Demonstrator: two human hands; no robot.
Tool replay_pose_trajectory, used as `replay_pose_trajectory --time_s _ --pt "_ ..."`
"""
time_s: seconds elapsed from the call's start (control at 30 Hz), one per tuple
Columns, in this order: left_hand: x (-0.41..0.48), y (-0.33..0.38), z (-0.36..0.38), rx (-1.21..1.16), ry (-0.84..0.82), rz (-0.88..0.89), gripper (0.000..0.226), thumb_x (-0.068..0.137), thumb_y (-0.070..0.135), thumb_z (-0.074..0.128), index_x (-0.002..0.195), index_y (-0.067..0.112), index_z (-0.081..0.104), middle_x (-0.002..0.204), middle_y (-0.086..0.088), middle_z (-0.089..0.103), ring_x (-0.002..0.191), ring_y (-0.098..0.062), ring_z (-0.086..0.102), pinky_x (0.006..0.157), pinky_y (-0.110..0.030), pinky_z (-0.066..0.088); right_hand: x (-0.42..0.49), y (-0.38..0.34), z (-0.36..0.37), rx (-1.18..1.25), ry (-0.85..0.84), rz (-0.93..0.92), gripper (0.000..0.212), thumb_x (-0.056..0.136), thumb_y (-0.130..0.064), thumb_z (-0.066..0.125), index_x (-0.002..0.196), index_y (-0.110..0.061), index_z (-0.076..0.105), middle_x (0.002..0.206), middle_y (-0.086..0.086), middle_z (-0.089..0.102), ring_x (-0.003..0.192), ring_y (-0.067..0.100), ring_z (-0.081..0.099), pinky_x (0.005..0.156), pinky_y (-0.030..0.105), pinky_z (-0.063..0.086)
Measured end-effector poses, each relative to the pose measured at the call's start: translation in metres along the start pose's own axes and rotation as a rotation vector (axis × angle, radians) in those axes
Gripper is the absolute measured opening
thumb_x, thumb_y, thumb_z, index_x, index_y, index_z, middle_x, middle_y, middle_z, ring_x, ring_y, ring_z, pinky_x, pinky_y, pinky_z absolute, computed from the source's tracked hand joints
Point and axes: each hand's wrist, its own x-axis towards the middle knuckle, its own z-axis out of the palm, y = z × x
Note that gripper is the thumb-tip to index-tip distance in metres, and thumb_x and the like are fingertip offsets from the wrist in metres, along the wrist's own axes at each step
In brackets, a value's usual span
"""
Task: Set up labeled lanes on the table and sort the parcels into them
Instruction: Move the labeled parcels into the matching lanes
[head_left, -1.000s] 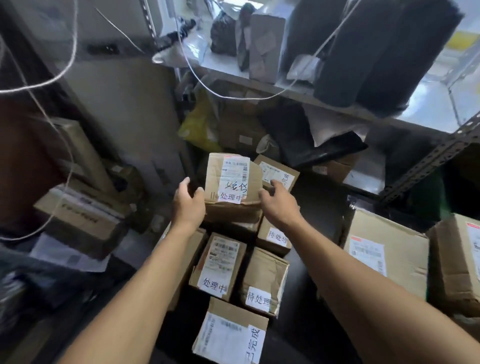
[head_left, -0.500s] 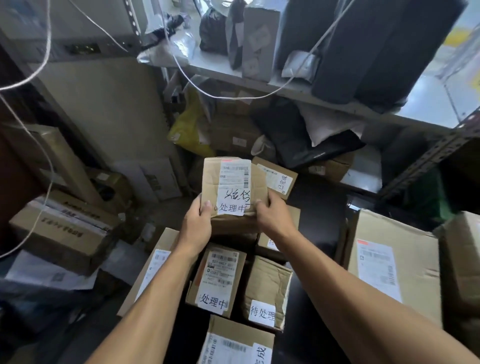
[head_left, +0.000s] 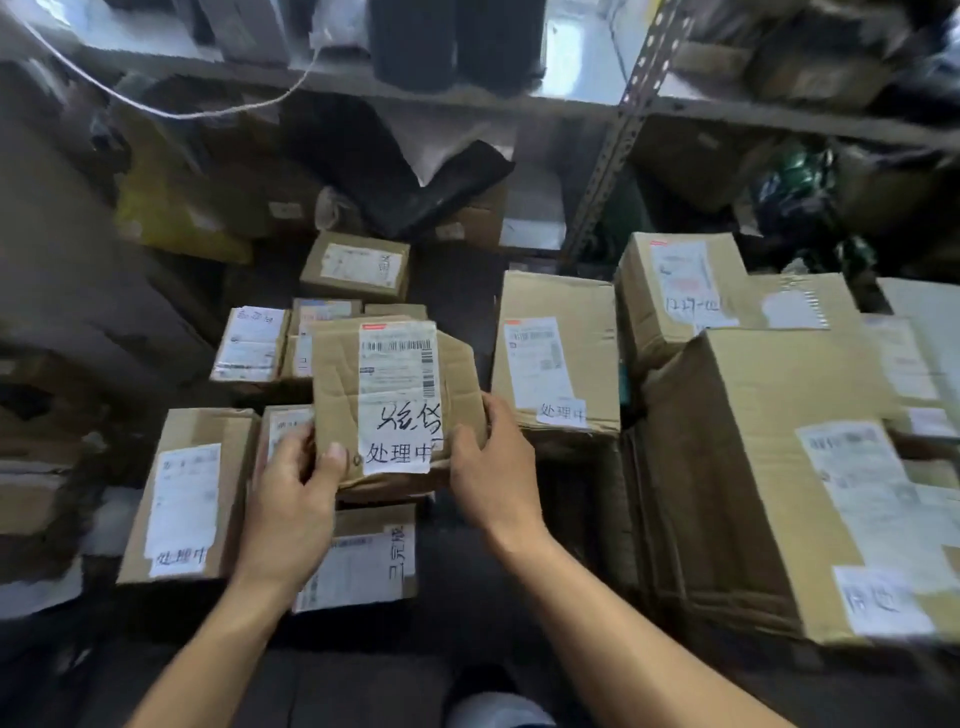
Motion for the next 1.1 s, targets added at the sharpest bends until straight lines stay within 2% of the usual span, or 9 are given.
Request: replay_pose_trajectory --time_s 0.17,0.3,0.37,0.5,0.63,0.73,0.87,1.0,1.1 --pt "-0.044 -0.025 0.026 0.113 -0.112 -0.154 0.024 0.095 0.019 0.056 0.119 0.021 0.054 0.110 0.007 0.068 0.108 -0.011 0.063 0.088 -0.029 0.045 -0.030 0.052 -0.028 -0.096 -0.005 0.134 0.043 0.083 -0.055 0.042 0.118 -0.032 0.052 0.114 -0.005 0.064 0.107 0.015 0.061 0.096 0.043 0.050" --pt "-0.076 -0.030 0.035 0.108 -0.109 -0.187 0.020 0.094 0.012 0.058 0.107 0.026 0.051 0.098 0.019 0.065 0.098 0.002 0.062 0.080 -0.018 0.045 -0.049 0.074 -0.041 -0.130 -0.024 0.119 0.037 0.092 -0.051 0.044 0.120 -0.030 0.052 0.121 -0.008 0.059 0.113 0.011 0.056 0.098 0.042 0.048" --pt "-0.088 -0.033 0.035 0.101 -0.095 -0.193 0.020 0.094 0.009 0.057 0.108 0.022 0.051 0.099 0.018 0.064 0.096 0.006 0.060 0.074 -0.008 0.043 -0.057 0.082 -0.044 -0.133 -0.055 0.119 0.035 0.091 -0.049 0.044 0.121 -0.031 0.051 0.122 -0.009 0.058 0.113 0.009 0.056 0.098 0.040 0.048" --pt "-0.098 -0.038 0.031 0.135 -0.117 -0.208 0.021 0.094 0.010 0.057 0.109 0.024 0.052 0.098 0.016 0.065 0.089 0.016 0.060 0.069 -0.004 0.043 -0.068 0.093 -0.048 -0.123 -0.129 0.148 0.038 0.084 -0.047 0.044 0.120 -0.034 0.050 0.122 -0.011 0.057 0.109 0.005 0.057 0.095 0.035 0.050" --pt "-0.097 -0.044 0.039 0.243 -0.232 -0.229 0.019 0.093 0.018 0.059 0.101 0.033 0.051 0.100 0.022 0.063 0.097 0.008 0.058 0.076 -0.017 0.042 -0.073 0.109 -0.053 -0.101 -0.088 0.266 0.018 0.090 -0.039 0.048 0.108 -0.033 0.051 0.115 -0.007 0.062 0.103 0.005 0.061 0.090 0.034 0.053" --pt "-0.094 -0.042 0.057 0.332 -0.342 -0.207 0.019 0.095 0.022 0.056 0.108 0.033 0.047 0.098 0.025 0.059 0.094 0.005 0.056 0.074 -0.020 0.042 -0.074 0.118 -0.061 -0.097 0.026 0.371 0.008 0.092 -0.029 0.049 0.100 -0.027 0.050 0.106 -0.004 0.064 0.095 0.011 0.062 0.082 0.035 0.052" --pt "-0.088 -0.037 0.078 0.371 -0.422 -0.178 0.021 0.097 0.024 0.051 0.115 0.030 0.042 0.102 0.018 0.060 0.097 -0.004 0.060 0.079 -0.024 0.045 -0.080 0.124 -0.074 -0.098 0.113 0.397 0.009 0.092 -0.026 0.050 0.101 -0.024 0.048 0.106 -0.003 0.064 0.094 0.012 0.061 0.080 0.035 0.051" --pt "-0.075 -0.043 0.100 0.456 -0.505 -0.223 0.019 0.098 0.023 0.047 0.115 0.024 0.041 0.111 0.003 0.064 0.097 -0.013 0.059 0.079 -0.029 0.044 -0.065 0.135 -0.078 -0.200 0.085 0.473 0.015 0.096 -0.021 0.045 0.109 -0.013 0.047 0.115 0.007 0.063 0.100 0.024 0.059 0.075 0.032 0.042" --pt "-0.063 -0.048 0.118 0.534 -0.547 -0.252 0.021 0.098 0.022 0.043 0.118 0.018 0.038 0.114 -0.003 0.062 0.098 -0.019 0.058 0.080 -0.033 0.045 -0.050 0.140 -0.074 -0.301 0.057 0.519 0.026 0.099 -0.015 0.041 0.120 -0.001 0.045 0.130 0.018 0.053 0.114 0.035 0.054 0.085 0.035 0.044"
